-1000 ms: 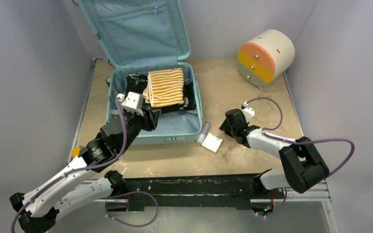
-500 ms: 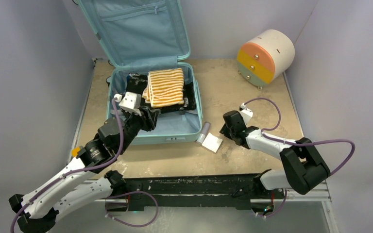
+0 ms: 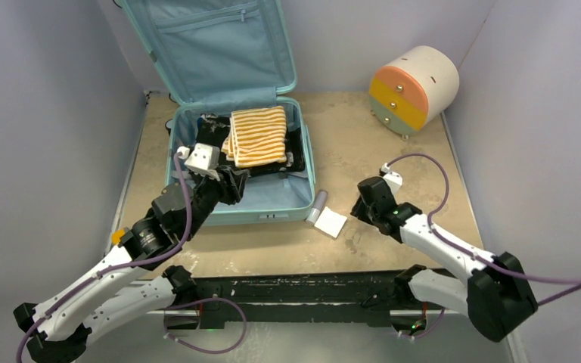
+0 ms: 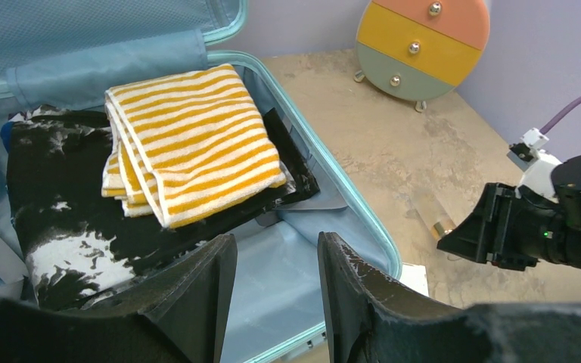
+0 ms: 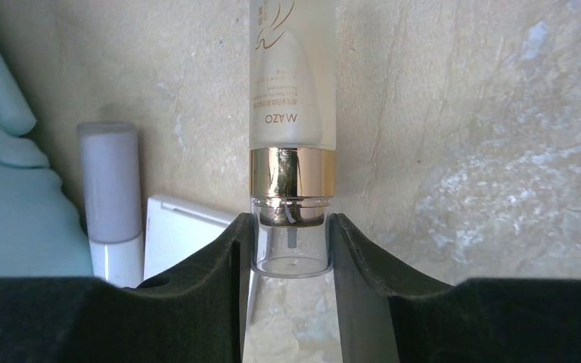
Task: Pack the luggage
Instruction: Pick up the makeup from the center of the board.
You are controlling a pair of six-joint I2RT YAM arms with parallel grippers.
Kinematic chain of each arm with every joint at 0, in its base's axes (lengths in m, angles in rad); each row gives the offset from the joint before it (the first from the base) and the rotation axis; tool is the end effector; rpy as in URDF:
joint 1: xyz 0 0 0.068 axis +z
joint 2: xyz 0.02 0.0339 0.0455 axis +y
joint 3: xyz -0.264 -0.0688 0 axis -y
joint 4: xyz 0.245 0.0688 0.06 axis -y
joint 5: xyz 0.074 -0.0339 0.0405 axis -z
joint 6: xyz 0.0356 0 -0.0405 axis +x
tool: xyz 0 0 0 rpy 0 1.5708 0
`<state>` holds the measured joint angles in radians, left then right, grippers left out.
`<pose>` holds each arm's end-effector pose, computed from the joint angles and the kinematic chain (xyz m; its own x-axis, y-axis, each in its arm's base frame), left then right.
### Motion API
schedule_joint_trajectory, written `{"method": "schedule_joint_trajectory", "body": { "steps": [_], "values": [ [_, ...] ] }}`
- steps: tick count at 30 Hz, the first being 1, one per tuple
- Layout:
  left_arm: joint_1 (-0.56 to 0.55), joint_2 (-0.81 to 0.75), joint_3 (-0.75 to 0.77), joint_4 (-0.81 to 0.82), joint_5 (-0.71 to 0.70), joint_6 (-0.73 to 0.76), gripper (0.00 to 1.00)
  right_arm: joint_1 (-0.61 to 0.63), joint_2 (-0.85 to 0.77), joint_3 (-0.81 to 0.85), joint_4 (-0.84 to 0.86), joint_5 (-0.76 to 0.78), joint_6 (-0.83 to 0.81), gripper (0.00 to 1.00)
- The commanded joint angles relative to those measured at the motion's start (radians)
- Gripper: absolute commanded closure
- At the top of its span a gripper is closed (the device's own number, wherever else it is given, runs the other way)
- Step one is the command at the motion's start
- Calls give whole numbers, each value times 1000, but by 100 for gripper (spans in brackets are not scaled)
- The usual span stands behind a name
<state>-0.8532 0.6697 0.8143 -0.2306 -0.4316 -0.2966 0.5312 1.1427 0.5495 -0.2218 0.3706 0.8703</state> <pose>0.1117 -0.1053 0.3629 -0.1739 -0.2044 -0.9633 0.3758 0.8904 -0.2568 0.1967 0.1006 0.1885 -0.6017 0.4730 -0.6436 0.3134 0.8810 0.3545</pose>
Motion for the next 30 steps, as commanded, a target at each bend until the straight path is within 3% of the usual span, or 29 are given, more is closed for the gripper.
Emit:
{"method": "schedule_joint_trajectory", "body": {
  "steps": [1,21,30],
  "values": [
    [-2,-11,43,7,-6,-15,54,6,-111,49,-124,-9,-61,69],
    [-1,-33,44,4,-1,-22,54,4,-256,195,-328,-139,-106,68],
    [-1,-31,36,14,7,-2,53,4,-293,273,-387,-324,-225,71]
  ]
}}
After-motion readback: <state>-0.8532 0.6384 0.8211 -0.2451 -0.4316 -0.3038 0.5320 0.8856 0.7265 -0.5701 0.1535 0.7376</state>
